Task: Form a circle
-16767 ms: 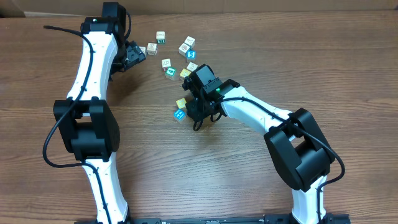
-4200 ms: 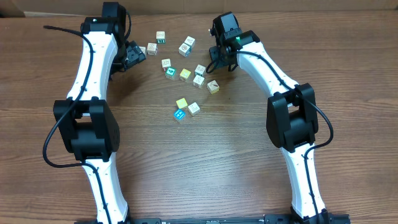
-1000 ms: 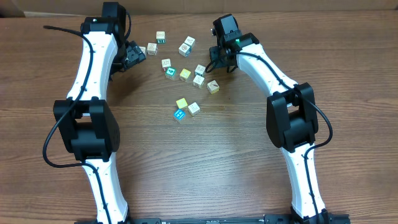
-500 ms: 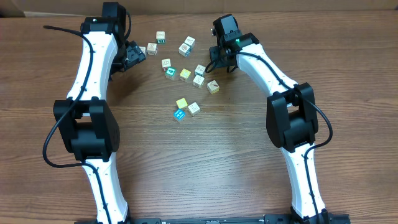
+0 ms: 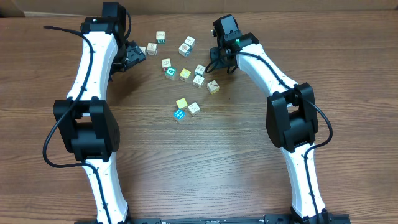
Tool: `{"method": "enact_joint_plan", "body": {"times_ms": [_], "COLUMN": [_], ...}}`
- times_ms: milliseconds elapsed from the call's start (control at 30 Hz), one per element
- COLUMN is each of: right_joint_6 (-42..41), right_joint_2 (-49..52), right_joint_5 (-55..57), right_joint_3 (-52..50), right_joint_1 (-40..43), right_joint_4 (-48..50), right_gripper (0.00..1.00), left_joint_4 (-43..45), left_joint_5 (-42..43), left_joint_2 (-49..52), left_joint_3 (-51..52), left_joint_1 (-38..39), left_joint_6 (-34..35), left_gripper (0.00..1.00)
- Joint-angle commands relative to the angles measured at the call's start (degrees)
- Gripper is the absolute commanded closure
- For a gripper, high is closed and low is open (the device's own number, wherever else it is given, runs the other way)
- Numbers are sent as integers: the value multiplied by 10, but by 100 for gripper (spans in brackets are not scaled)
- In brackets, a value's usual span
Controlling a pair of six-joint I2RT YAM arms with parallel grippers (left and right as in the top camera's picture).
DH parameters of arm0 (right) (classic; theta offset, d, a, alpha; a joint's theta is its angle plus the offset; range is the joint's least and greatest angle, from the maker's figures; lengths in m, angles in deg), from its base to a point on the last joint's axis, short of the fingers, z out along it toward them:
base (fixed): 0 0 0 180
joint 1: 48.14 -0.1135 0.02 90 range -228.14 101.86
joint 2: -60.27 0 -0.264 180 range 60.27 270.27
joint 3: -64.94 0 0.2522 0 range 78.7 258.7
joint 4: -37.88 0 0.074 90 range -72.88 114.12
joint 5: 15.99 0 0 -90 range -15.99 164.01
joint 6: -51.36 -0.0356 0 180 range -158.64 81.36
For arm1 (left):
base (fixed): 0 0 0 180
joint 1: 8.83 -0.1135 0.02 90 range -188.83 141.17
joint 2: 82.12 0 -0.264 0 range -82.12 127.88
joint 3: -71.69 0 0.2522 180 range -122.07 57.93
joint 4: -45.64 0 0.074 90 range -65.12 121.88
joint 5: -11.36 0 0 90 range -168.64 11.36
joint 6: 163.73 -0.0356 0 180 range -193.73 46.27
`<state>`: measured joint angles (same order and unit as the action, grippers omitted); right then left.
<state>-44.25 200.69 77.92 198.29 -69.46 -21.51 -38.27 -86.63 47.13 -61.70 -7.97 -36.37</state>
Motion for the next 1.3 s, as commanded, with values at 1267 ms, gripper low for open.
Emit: {"method": "enact_joint_plan", "body": {"times_ms": [1267], "right_joint_6": [1], "right_joint_2": [20], "right_joint_5": [6], "right_joint_3": [12], "right_joint_1": [2], "right_joint_4": [18], "right_gripper": [58], "left_joint_4": [-1], "left_joint_5": [-5], "left_joint_2": [-7], "left_joint_3": [-9], "left_joint_1": [-1], "left_joint_6": [-1], "left_gripper": [1]}}
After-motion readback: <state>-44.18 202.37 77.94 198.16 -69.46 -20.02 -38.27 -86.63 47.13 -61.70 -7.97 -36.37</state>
